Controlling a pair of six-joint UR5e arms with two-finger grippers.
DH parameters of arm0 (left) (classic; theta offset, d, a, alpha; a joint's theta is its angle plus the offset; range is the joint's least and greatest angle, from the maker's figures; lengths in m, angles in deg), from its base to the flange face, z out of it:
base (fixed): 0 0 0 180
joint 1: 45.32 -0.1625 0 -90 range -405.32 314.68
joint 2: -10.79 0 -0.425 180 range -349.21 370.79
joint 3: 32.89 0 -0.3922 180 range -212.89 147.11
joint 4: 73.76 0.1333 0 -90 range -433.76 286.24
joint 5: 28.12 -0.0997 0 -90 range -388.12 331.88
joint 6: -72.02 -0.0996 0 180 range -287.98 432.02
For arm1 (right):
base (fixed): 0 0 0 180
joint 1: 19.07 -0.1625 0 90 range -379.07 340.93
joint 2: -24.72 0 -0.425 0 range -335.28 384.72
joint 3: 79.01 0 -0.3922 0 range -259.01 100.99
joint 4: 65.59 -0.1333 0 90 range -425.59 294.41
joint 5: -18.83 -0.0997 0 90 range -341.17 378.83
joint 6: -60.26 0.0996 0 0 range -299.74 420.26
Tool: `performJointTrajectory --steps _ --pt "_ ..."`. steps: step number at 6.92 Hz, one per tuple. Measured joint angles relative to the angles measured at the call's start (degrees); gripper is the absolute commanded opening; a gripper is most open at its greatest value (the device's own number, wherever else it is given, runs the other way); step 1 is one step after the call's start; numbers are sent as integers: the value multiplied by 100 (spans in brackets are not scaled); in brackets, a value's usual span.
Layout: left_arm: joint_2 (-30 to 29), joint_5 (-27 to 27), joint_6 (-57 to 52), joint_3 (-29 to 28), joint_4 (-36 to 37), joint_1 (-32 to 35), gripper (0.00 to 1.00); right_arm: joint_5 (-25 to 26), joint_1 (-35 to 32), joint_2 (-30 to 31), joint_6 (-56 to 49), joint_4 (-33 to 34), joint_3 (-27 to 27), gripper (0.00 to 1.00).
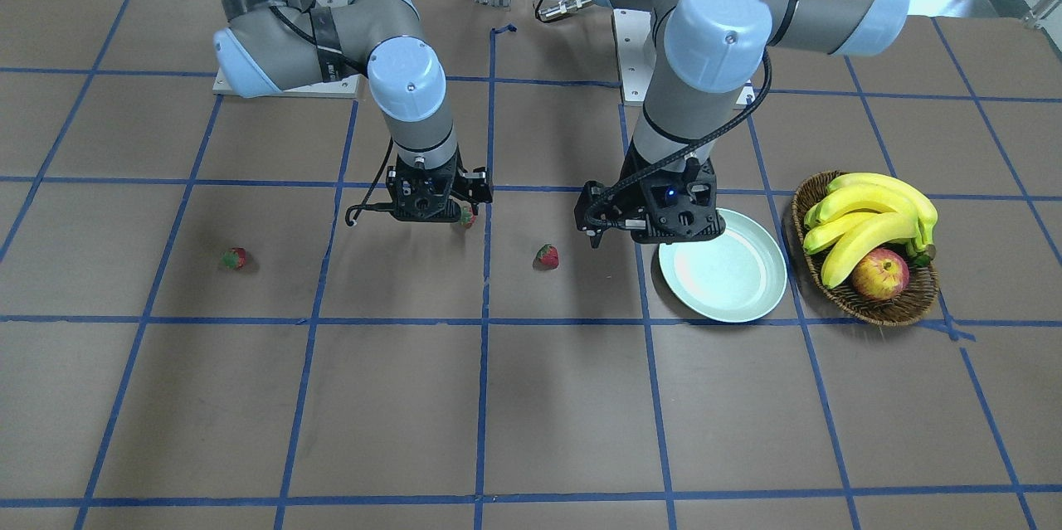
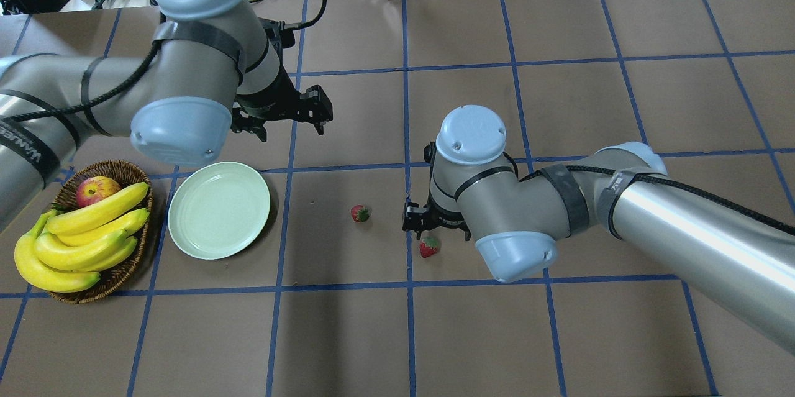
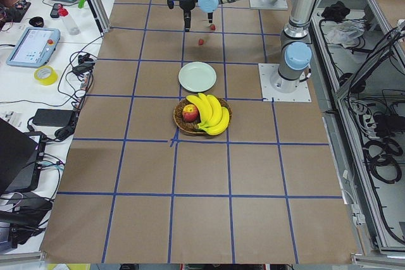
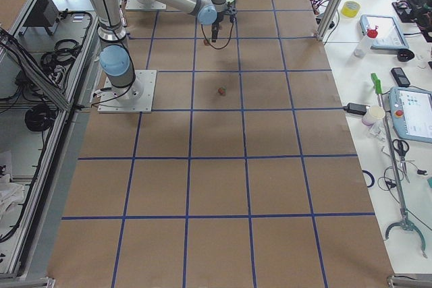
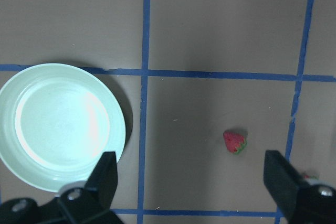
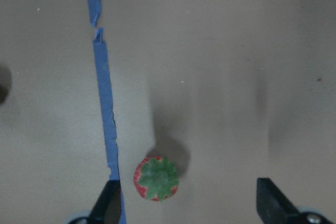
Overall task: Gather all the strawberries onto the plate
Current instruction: 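Grasp the nearer strawberry with the right gripper while the left gripper reaches out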
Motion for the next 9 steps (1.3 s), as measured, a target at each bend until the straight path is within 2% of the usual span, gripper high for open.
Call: performJointTrajectory --steps 1,2,5,7,9 --pt "-91 1 87 232 309 47 100 -3 -106 -152 84 391 -106 38" --pt "-160 5 119 386 459 76 100 8 -144 -216 90 544 -126 0" --pt "-520 384 276 513 646 260 100 81 -154 -237 2 536 -73 0" --pt "-807 401 694 651 727 491 100 87 -113 -201 -26 436 76 0" --pt "-1060 435 882 908 1023 557 97 67 246 -70 -187 -184 490 0"
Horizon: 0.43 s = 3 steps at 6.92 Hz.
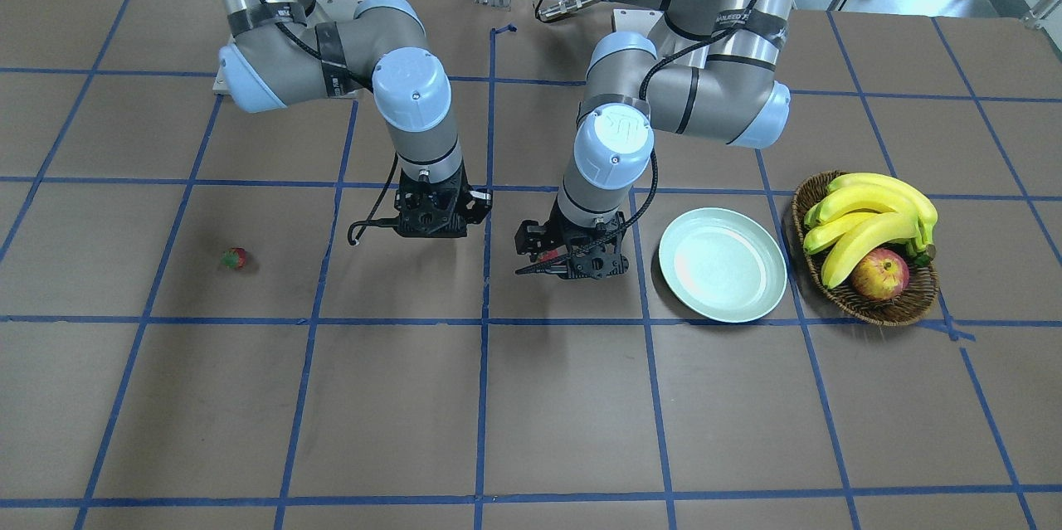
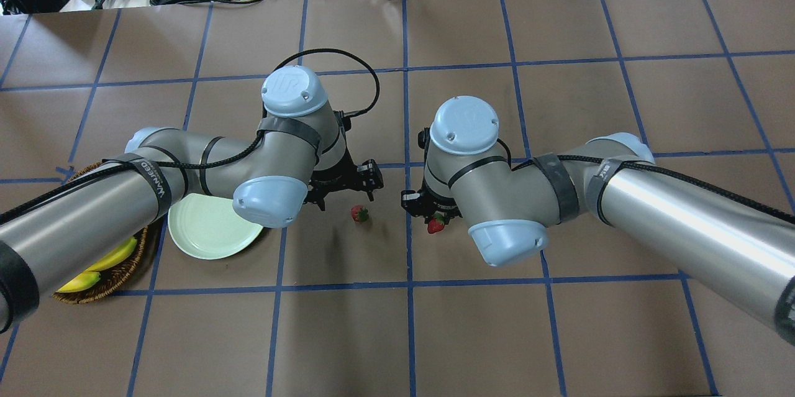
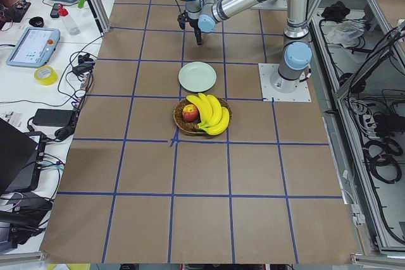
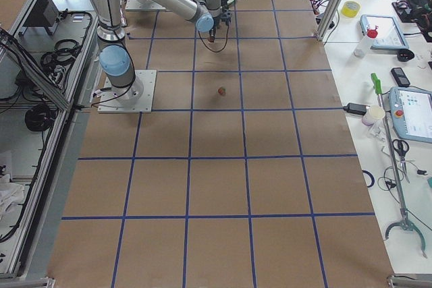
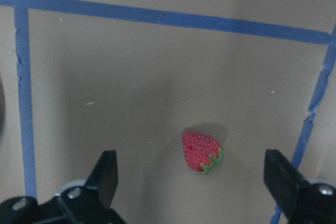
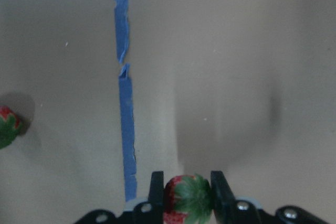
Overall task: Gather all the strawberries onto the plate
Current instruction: 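Grasp the nearer strawberry with the right gripper while the left gripper reaches out, then grasp the set-down strawberry with the left gripper while the right gripper lifts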
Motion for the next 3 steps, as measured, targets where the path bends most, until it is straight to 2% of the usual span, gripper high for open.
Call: performJointTrajectory --steps 1,2,3 --pt "-98 12 27 77 71 10 96 -28 164 78 -68 -219 113 0" --pt "-149 26 37 104 181 12 88 -74 227 113 -79 -300 154 0" --pt "-173 62 41 111 337 15 76 -198 242 125 -58 -315 170 0"
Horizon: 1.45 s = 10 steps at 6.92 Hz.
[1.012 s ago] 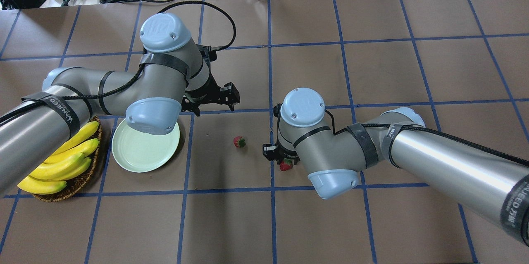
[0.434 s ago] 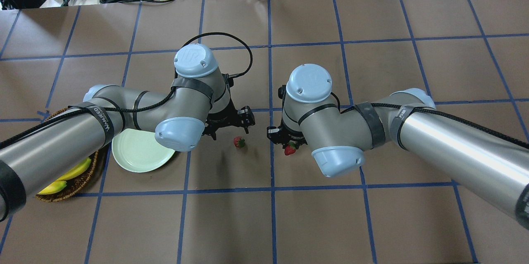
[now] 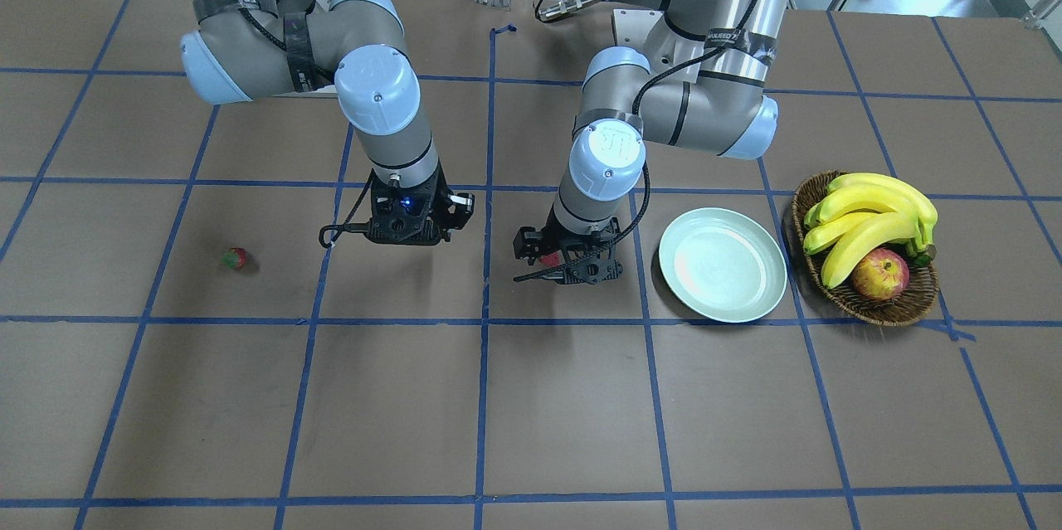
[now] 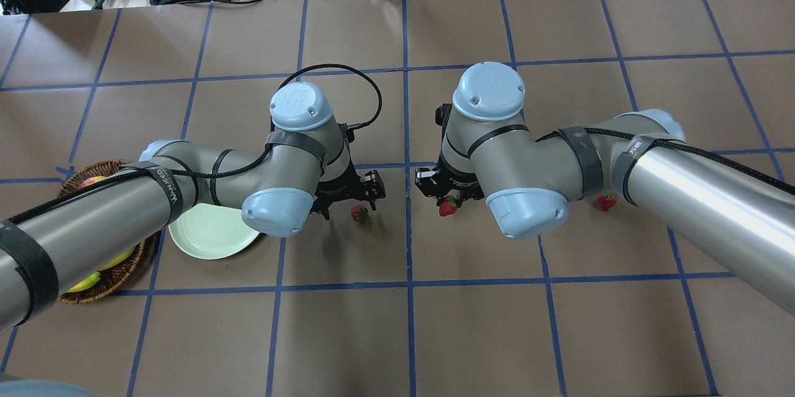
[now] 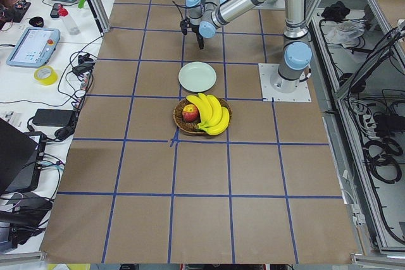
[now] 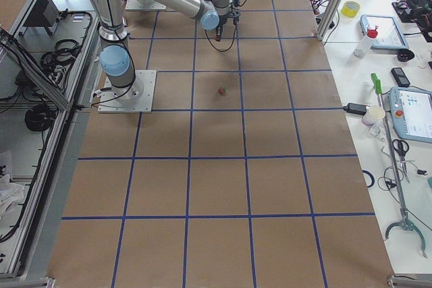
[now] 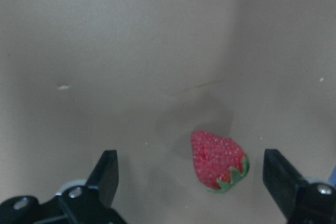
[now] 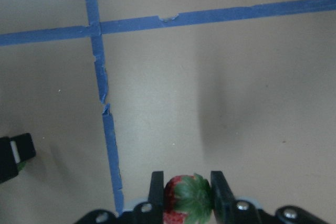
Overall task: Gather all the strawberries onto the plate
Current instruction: 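Grasp the set-down strawberry with the left gripper while the right gripper lifts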
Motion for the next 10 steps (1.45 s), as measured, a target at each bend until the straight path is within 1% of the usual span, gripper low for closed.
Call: performJointTrajectory --steps 1,2,4,5,6,7,8,10 --pt "-22 60 6 4 101 3 60 -179 0 1 24 5 10 0" --pt "-38 90 18 12 133 9 56 -274 0 0 37 11 19 0" --pt "-43 102 103 23 120 85 50 -328 0 -8 43 19 34 0" --pt "-42 99 142 28 115 144 41 -333 0 -12 46 19 40 0" --pt "-34 97 152 30 114 170 27 -335 -1 -19 54 16 66 0" --pt "-22 95 150 30 113 180 8 -335 -5 -32 66 6 113 0" --pt "5 72 142 20 113 182 0 -335 -10 -41 76 -2 144 0" --pt "120 -3 80 -5 113 181 0 -335 -22 -51 86 -6 159 0"
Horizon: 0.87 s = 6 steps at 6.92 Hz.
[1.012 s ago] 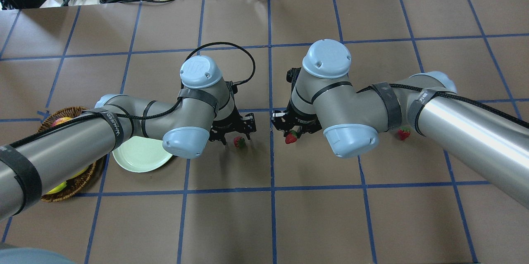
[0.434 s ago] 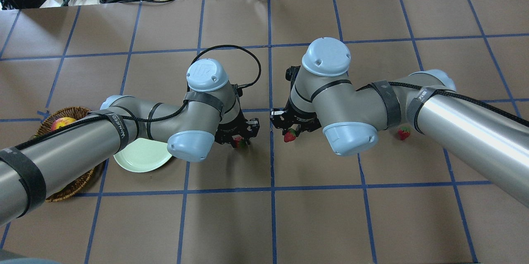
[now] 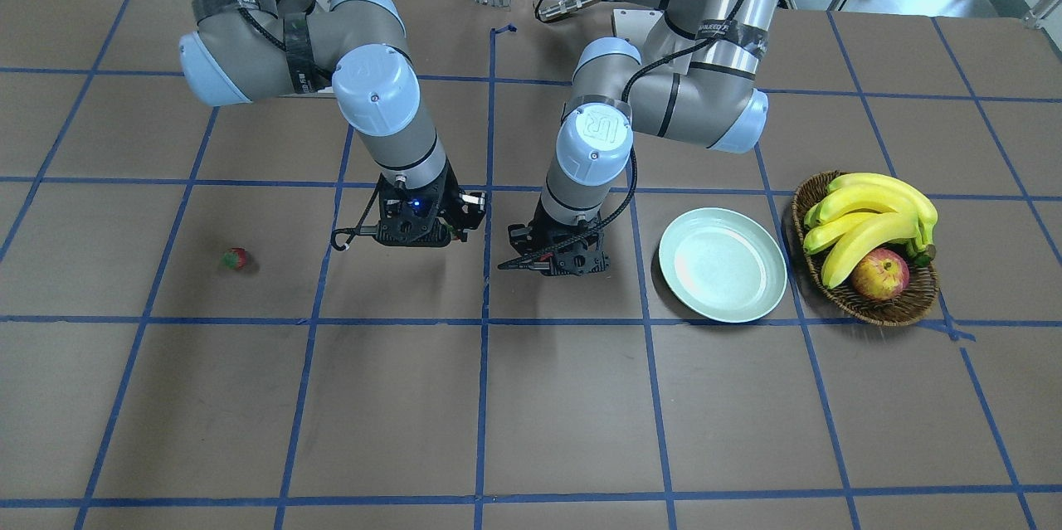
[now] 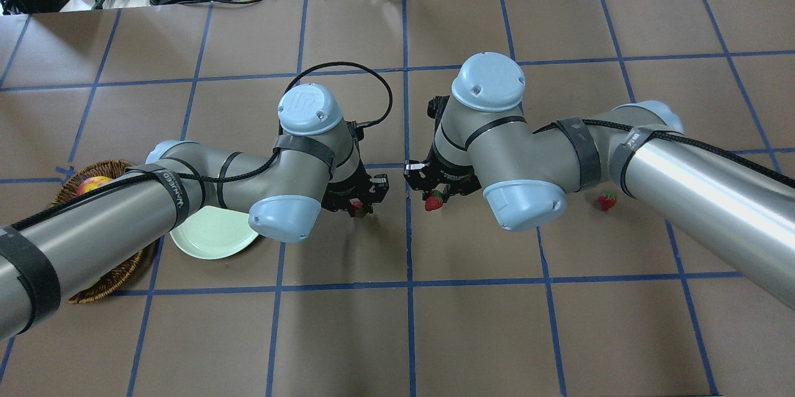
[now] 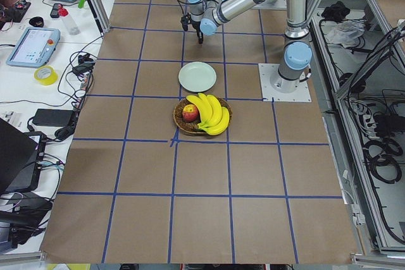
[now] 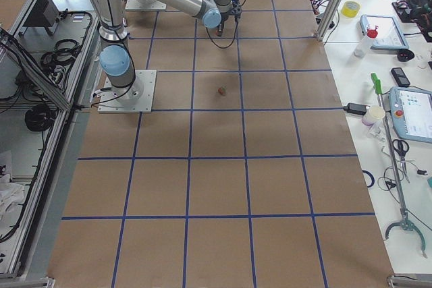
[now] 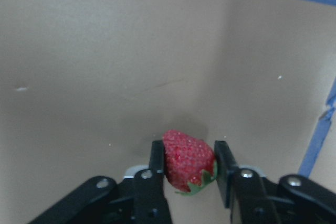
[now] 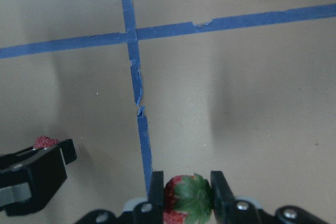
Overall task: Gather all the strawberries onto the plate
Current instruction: 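Grasp the set-down strawberry with the left gripper while the right gripper lifts, then drop the strawberry on the plate with the left gripper while the right sets its down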
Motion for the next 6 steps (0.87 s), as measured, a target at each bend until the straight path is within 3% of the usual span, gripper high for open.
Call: performJointTrajectory --steps 2,6 --pt "127 -28 -462 -148 -54 -261 0 -24 -11 -18 31 1 9 0" --pt "652 -161 -1886 -461 -700 -1552 0 -449 -187 -218 319 61 247 0"
